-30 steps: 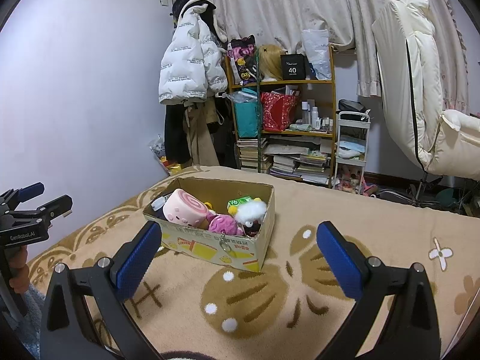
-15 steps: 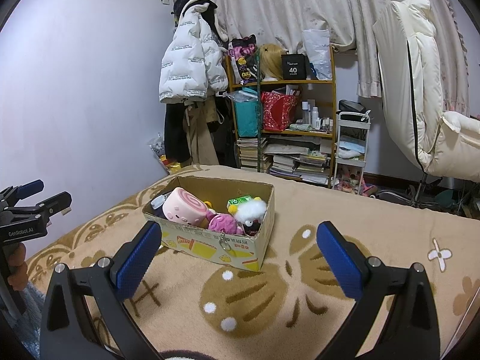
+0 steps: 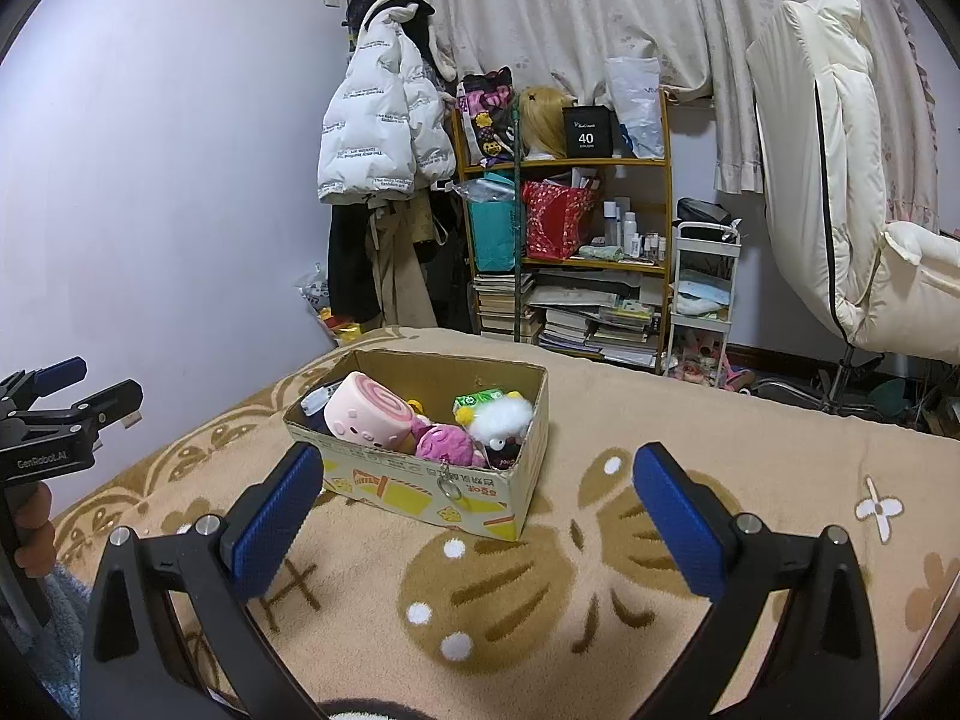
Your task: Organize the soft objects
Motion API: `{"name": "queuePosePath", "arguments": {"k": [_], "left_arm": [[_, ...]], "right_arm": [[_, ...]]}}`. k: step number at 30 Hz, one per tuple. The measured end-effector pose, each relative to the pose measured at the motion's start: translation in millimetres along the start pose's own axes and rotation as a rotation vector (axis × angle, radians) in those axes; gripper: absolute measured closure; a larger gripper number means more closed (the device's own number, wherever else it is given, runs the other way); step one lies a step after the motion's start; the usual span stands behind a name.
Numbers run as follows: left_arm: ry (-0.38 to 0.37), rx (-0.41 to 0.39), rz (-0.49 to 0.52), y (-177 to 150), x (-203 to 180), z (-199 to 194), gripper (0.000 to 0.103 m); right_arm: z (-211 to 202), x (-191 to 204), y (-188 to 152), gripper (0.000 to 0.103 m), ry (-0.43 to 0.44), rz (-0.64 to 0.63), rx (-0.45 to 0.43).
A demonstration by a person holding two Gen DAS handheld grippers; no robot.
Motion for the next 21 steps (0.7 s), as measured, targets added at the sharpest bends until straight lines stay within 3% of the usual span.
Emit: {"name": "queuePosePath", "arguments": {"k": [21], "left_arm": [[0.001,0.001,0.000,-0.8,-2.8,-0.7,0.001]], "right_arm": [[-0.5,-0.9,1.9,0.000,0.001,-0.001,0.003]]}}
Point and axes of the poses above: each gripper's, at about its wrist camera, not at the fingertips, and z roughly the way its jaws point, x to its left, y to its top, the point moved 1 cm from there along z, roughly the way its jaws point, and after that the axes turned 6 degrees about -x, right-handed, at the moved point
